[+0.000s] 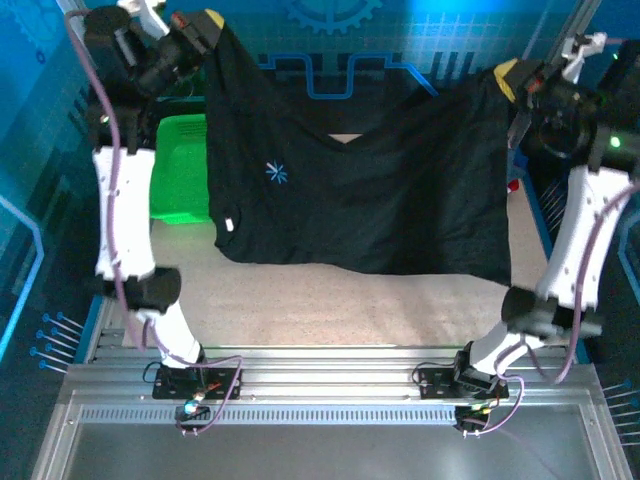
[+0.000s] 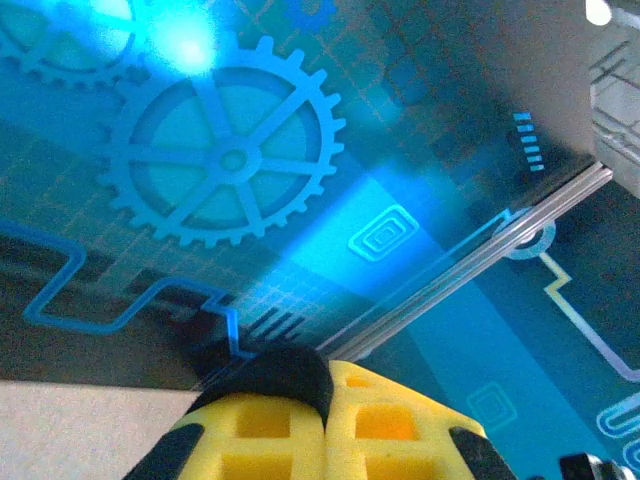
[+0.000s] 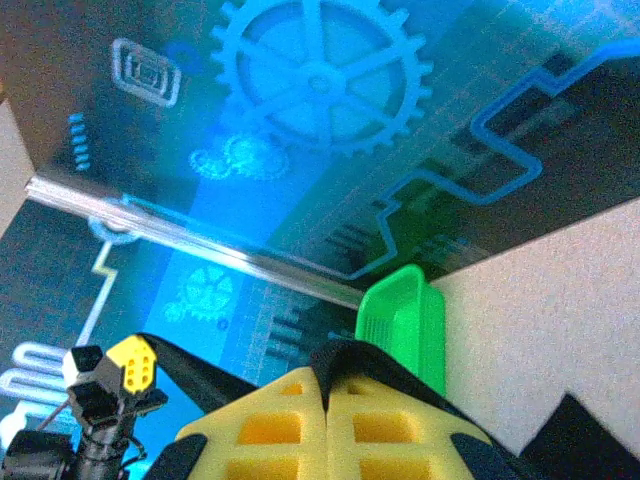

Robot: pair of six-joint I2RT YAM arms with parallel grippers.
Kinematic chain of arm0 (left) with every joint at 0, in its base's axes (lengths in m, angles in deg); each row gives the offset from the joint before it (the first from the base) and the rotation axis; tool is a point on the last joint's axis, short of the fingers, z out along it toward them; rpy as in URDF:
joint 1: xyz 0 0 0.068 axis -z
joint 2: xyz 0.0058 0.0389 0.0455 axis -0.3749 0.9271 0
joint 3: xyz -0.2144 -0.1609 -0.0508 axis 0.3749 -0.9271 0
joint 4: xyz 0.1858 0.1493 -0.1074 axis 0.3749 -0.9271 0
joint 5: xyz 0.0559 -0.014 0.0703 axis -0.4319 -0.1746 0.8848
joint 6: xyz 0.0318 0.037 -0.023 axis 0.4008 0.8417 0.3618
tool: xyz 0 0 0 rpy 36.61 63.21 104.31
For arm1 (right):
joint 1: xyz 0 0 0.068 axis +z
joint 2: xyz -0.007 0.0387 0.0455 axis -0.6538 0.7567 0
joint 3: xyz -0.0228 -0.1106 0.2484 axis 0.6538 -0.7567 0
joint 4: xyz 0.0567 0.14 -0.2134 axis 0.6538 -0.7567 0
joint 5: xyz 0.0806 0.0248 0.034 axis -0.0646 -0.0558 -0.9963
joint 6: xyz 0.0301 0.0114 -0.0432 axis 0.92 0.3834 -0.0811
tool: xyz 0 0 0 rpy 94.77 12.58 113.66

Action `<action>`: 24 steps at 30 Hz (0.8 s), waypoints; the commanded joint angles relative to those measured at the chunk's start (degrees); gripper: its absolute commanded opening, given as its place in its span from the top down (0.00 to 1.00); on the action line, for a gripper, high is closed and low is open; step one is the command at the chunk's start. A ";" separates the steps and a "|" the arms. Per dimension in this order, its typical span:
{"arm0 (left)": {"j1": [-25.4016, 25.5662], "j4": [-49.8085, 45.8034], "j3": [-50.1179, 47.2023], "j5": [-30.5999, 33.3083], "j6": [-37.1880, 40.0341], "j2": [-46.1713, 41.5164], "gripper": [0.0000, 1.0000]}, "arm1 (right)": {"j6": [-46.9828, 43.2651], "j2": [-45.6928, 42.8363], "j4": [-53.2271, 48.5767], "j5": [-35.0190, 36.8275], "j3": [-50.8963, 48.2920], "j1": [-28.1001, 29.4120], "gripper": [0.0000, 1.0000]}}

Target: Fold and stack the t-shirts

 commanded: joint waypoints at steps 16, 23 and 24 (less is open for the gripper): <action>-14.08 22.57 10.01 -13.05 -17.45 10.14 1.00 | 11.81 22.32 20.33 -3.28 21.85 1.45 1.00; -14.20 20.16 -15.04 -22.78 -8.02 -5.76 1.00 | -7.37 10.04 4.03 -5.19 5.47 0.99 1.00; -13.99 21.19 -23.28 -22.32 -6.73 -10.25 1.00 | -10.42 7.53 1.95 -5.07 0.97 1.16 1.00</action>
